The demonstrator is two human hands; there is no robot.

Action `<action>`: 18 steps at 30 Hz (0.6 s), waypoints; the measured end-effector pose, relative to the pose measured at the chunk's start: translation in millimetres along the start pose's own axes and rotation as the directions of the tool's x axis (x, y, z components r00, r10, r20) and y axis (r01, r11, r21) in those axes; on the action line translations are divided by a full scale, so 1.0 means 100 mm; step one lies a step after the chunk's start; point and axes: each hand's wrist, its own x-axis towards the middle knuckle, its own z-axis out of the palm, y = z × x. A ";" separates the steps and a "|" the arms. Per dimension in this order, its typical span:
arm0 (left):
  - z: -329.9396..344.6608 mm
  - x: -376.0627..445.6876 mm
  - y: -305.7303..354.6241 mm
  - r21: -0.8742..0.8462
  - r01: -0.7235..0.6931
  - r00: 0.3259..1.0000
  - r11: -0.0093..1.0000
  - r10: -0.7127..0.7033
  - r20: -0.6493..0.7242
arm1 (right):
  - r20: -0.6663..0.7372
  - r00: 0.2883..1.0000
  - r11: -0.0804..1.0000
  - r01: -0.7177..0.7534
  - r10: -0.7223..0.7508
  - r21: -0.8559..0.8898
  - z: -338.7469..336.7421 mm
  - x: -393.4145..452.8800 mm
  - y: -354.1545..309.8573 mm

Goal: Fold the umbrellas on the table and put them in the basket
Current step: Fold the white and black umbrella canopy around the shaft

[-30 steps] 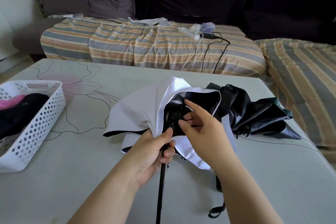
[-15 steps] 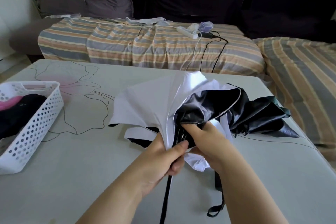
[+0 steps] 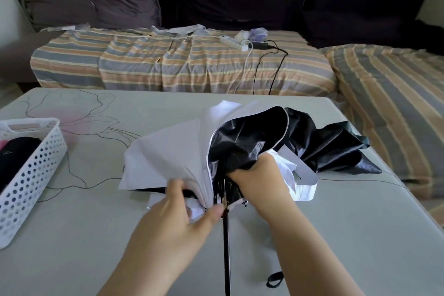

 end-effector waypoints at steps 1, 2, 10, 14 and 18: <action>-0.04 -0.05 0.04 0.065 -0.054 0.993 0.996 0.060 -0.105 | -0.010 1.000 1.000 0.006 -0.006 -0.016 0.00 0.01 0.00; -0.05 -0.08 0.07 0.067 -0.102 0.980 0.993 0.111 -0.164 | -0.020 1.000 1.000 0.007 -0.008 -0.029 0.00 0.02 0.00; 0.22 0.05 0.14 -0.321 0.007 0.976 0.947 0.063 0.208 | 0.028 0.994 0.988 -0.110 0.108 0.105 0.16 0.00 -0.06; 0.16 0.19 0.12 -0.616 0.105 0.962 0.780 0.077 0.262 | 0.066 0.987 0.975 -0.156 0.147 0.159 0.16 -0.02 -0.08; 0.15 0.21 0.12 -0.787 0.244 0.933 0.566 0.084 0.350 | 0.101 0.991 0.993 -0.092 0.085 0.072 0.07 -0.05 -0.08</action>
